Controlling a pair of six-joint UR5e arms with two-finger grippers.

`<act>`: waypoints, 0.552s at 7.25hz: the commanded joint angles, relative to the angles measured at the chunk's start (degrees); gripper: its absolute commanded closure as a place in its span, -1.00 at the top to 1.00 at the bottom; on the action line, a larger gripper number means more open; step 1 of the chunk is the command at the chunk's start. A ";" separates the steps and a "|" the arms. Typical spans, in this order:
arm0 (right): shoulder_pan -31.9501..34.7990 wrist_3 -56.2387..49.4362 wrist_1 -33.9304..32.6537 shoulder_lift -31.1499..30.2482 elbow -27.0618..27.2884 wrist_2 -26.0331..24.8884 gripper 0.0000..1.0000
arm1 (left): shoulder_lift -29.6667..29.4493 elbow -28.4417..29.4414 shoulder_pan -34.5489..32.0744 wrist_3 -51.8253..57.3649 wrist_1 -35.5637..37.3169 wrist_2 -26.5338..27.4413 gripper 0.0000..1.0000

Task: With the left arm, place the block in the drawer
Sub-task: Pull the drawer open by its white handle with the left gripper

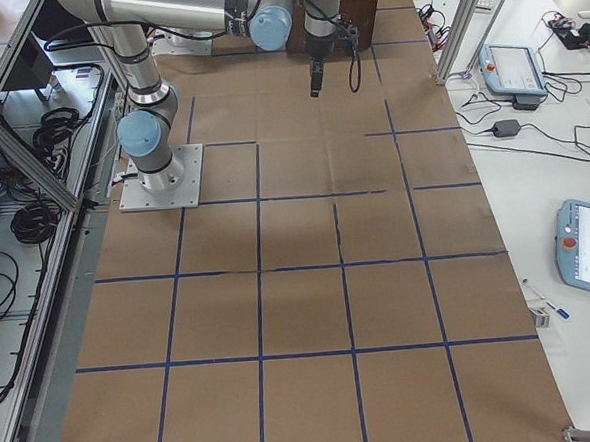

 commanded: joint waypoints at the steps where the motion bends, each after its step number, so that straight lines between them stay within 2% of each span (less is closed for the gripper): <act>1: 0.00 0.00 0.00 0.00 -0.06 0.00 1.00 | -0.22 1.85 0.14 0.22 -0.40 0.01 0.98; 4: 0.00 0.00 0.00 0.00 0.03 0.00 1.00 | -3.28 7.90 0.23 1.62 -1.45 1.85 0.98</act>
